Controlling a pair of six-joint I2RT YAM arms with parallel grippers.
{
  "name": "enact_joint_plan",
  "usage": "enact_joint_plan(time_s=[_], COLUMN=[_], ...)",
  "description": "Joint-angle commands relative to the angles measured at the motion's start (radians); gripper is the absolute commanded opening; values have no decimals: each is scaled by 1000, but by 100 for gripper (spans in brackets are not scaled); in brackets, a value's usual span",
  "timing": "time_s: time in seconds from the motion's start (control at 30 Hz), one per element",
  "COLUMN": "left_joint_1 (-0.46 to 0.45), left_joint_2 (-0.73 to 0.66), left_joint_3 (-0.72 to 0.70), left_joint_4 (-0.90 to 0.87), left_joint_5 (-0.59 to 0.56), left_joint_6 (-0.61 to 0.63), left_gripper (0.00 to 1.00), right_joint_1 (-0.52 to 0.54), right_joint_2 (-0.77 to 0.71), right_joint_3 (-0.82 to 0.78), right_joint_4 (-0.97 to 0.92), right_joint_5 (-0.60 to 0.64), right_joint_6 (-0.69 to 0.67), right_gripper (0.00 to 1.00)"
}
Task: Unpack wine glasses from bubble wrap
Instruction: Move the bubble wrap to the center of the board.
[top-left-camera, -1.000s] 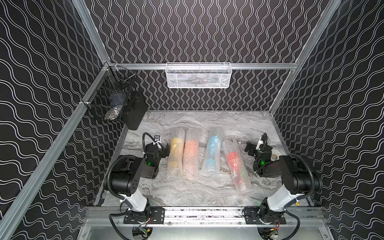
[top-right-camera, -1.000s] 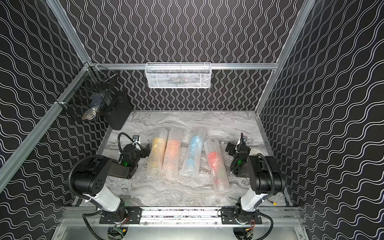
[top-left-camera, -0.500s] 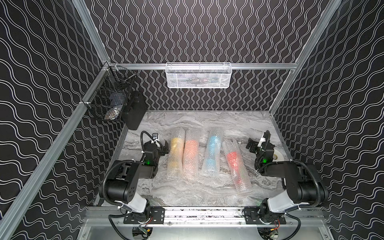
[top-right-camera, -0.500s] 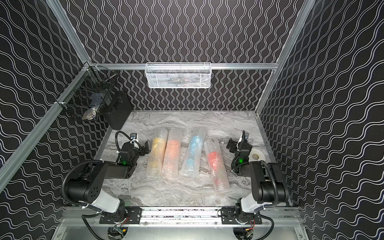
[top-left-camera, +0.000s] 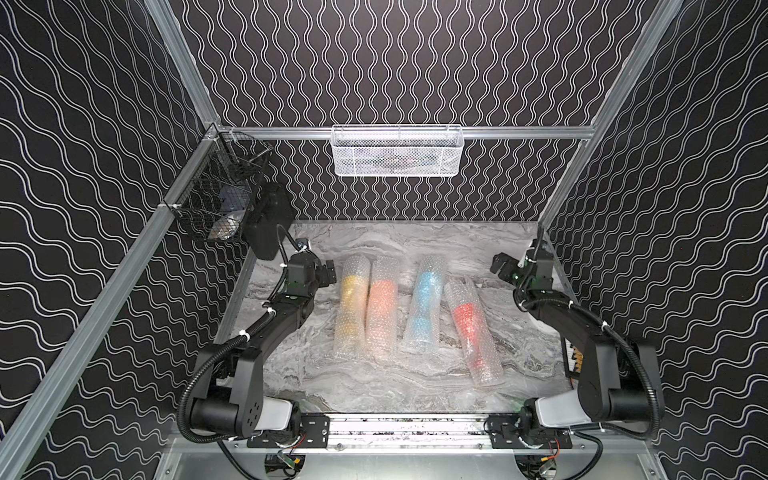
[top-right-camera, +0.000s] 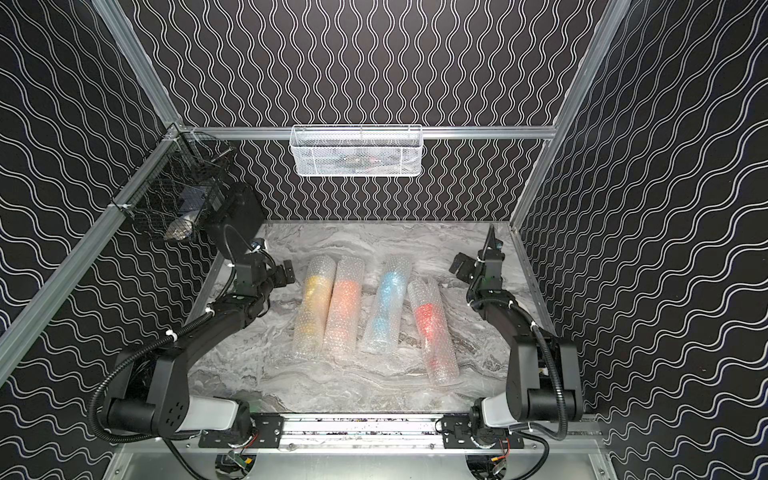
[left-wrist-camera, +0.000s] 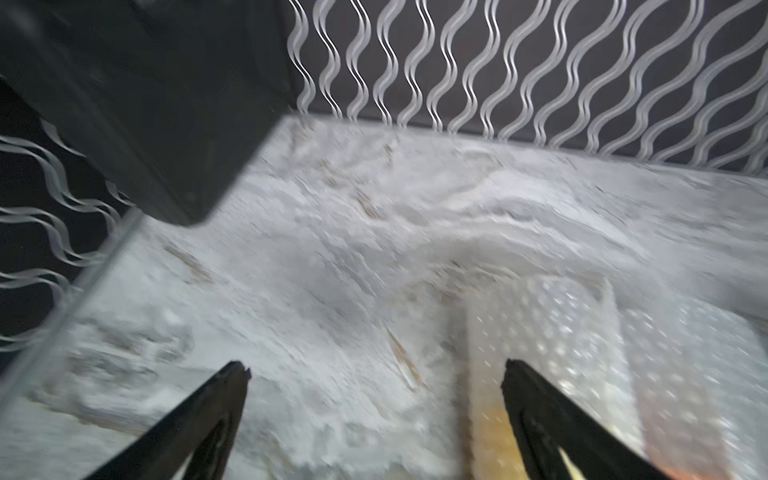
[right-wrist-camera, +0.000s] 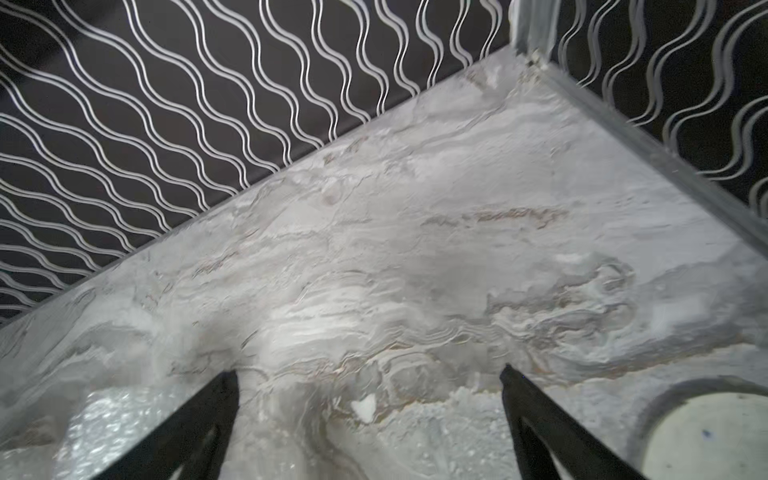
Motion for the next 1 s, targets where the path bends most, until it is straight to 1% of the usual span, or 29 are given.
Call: enact_joint_plan(time_s=[0.0, 0.07, 0.13, 0.23, 0.3, 0.37, 0.43, 0.5, 0.6, 0.73, 0.77, 0.93, 0.97], left_joint_1=[0, 0, 0, 0, 0, 2, 2, 2, 2, 9, 12, 46, 52], left_joint_2=[0, -11, -32, -71, -91, -104, -119, -136, -172, -170, -166, -152, -148], left_joint_3=[-8, -12, -15, -41, -52, -54, -37, -23, -24, -10, -10, -36, -36], left_joint_4=[-129, -140, -151, -138, -140, -133, -168, -210, -250, -352, -358, -304, -299], left_joint_5=[185, 233, 260, 289, 309, 342, 354, 351, 343, 282, 283, 371, 379], left_joint_6=[-127, -151, -172, -222, -255, -272, -272, -275, -279, -277, -282, -320, -325], left_gripper=[100, 100, 100, 100, 100, 100, 100, 100, 100, 99, 99, 98, 98], right_joint_1=[111, 216, 314, 442, 525, 587, 644, 689, 744, 762, 763, 773, 776], right_joint_2=[44, 71, 98, 133, 167, 206, 256, 310, 394, 466, 476, 529, 562], right_joint_3=[144, 224, 292, 340, 382, 423, 475, 533, 615, 671, 681, 739, 749], right_joint_4=[-268, -364, -418, -426, -437, -432, -427, -437, -472, -489, -493, -542, -549], right_joint_5=[-129, -99, -126, -205, -235, -269, -306, -342, -333, -370, -381, -381, -381], right_joint_6=[-16, -44, -35, 20, 45, 77, 106, 113, 114, 122, 123, 115, 116], right_gripper=[100, 100, 100, 100, 100, 100, 98, 94, 89, 83, 82, 79, 79])
